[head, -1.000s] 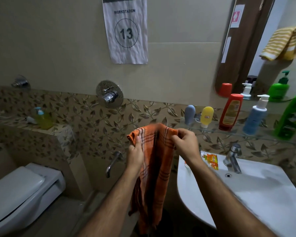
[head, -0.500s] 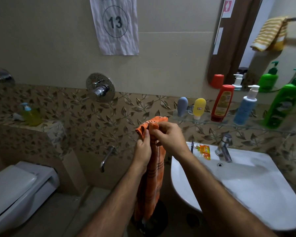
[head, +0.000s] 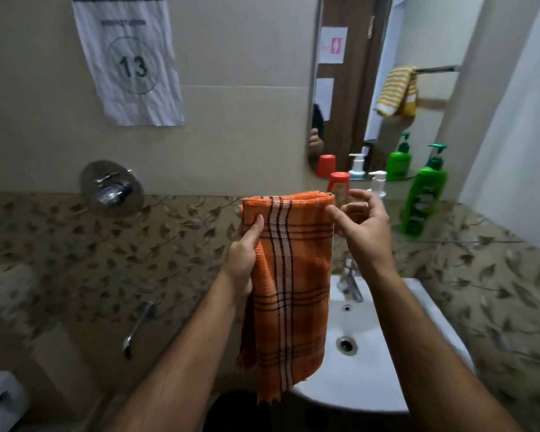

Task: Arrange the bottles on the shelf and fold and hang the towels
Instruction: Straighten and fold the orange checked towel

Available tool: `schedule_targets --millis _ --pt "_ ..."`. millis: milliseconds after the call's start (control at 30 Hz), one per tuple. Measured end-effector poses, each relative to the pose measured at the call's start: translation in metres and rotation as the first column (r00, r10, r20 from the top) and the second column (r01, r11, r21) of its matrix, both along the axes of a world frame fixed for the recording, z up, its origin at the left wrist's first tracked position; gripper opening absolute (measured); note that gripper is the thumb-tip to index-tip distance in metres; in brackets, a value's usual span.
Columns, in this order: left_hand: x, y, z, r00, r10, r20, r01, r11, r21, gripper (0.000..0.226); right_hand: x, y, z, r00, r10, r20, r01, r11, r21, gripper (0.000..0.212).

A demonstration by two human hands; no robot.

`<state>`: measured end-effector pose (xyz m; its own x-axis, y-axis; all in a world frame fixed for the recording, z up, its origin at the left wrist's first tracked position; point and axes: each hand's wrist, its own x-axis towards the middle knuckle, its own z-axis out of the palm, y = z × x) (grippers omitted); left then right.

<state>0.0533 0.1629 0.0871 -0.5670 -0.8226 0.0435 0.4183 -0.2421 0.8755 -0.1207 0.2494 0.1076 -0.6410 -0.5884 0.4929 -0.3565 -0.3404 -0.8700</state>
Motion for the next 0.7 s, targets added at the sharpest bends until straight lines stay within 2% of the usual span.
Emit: schedule_targets --millis 67,133,200,267,400,500,600,700 --pt "-0.022 0.005 0.009 0.988 -0.152 -0.038 0.152 0.988 -0.013 0.061 -0.029 0.017 0.004 0.972 0.216 0.095 -0.224 0.971 0.082 0.056" --pt "-0.044 0.008 0.017 0.955 -0.272 -0.115 0.267 0.962 -0.057 0.058 -0.052 0.031 0.01 0.886 0.439 0.148 -0.458 0.877 0.144 0.059" --pt "-0.071 0.012 0.026 0.924 -0.347 -0.163 0.336 0.937 -0.092 0.058 -0.071 0.047 0.021 0.868 0.488 0.096 -0.497 0.851 0.17 0.048" --pt "-0.098 0.018 0.036 0.913 -0.378 -0.155 0.355 0.922 -0.153 0.056 -0.085 0.062 0.038 0.913 0.406 0.049 -0.408 0.901 0.146 0.038" --pt "-0.147 0.029 0.057 0.932 -0.34 -0.125 0.293 0.91 -0.293 0.042 -0.11 0.09 0.065 0.97 0.244 -0.001 -0.244 0.969 0.033 0.029" --pt "-0.179 0.04 0.058 0.917 -0.389 -0.091 0.332 0.869 -0.368 0.046 -0.127 0.111 0.081 0.995 0.091 -0.035 -0.092 0.996 -0.015 0.028" --pt "-0.216 0.057 0.057 0.912 -0.403 -0.073 0.351 0.861 -0.368 0.035 -0.143 0.128 0.101 0.997 -0.051 -0.06 0.048 0.998 -0.051 0.023" --pt "-0.256 0.075 0.082 0.917 -0.356 -0.179 0.277 0.893 -0.355 0.016 -0.156 0.141 0.129 0.981 -0.178 -0.078 0.17 0.98 -0.101 0.021"
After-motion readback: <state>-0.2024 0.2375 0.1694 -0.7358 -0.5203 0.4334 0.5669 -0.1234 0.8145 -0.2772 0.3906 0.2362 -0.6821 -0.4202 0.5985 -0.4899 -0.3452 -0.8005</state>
